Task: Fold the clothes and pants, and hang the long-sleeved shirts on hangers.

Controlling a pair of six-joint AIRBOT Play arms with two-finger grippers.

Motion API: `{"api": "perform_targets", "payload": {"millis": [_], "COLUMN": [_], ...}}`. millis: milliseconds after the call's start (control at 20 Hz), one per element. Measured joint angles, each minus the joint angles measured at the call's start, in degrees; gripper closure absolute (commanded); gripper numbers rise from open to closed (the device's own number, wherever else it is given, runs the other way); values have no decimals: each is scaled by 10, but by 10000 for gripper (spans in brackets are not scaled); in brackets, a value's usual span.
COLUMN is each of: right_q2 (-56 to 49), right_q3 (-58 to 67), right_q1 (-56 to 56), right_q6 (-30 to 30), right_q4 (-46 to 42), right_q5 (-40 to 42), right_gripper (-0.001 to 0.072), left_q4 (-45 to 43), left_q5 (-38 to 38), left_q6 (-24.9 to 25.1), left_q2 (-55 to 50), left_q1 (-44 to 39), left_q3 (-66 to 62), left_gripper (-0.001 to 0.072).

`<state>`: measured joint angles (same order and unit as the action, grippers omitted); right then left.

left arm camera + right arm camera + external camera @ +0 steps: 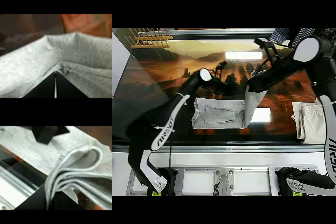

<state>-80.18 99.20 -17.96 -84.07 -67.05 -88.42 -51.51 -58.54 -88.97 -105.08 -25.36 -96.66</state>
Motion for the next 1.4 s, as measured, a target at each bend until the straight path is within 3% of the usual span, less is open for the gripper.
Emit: {"api": "perform_targets", "payload": {"millis": [400, 450, 500, 550, 600, 650, 700, 900, 1050, 1150, 1200, 1250, 1400], "right_q2": [-125, -152, -176, -198, -219, -240, -248, -220, -146, -90, -67, -48, -21], "right_q3": [0, 0, 0, 1, 2, 4, 7, -12, -99, -190, -237, -283, -399], "right_q1": [-158, -182, -203, -222, -240, -256, -263, -249, -190, -130, -96, -61, 38], "right_q6": [0, 3, 7, 12, 16, 16, 15, 7, 11, 14, 15, 16, 41], "right_q4": [56, 60, 64, 66, 66, 67, 68, 57, 25, 10, 8, 13, 84], "right_q5": [155, 186, 217, 251, 282, 314, 335, 377, 370, 361, 356, 353, 353], "right_gripper": [682, 491, 201, 16, 34, 157, 200, 199, 198, 172, 42, -8, -8], "left_q4": [0, 0, 0, 0, 0, 0, 0, -43, -77, -88, -92, -96, -99], "left_q5": [-50, -60, -68, -76, -83, -90, -96, -113, -103, -84, -71, -60, -25], "left_q6": [26, 30, 30, 32, 34, 36, 40, 45, 45, 45, 45, 45, 46], "left_q2": [142, 160, 176, 191, 205, 217, 227, 265, 308, 341, 357, 370, 397], "left_q1": [189, 212, 233, 253, 268, 285, 297, 317, 306, 289, 277, 264, 220], "left_q3": [0, 0, 0, 0, 0, 0, 0, 15, 89, 167, 210, 251, 347], "left_gripper": [701, 702, 702, 701, 701, 701, 702, 702, 702, 702, 702, 702, 702]}}
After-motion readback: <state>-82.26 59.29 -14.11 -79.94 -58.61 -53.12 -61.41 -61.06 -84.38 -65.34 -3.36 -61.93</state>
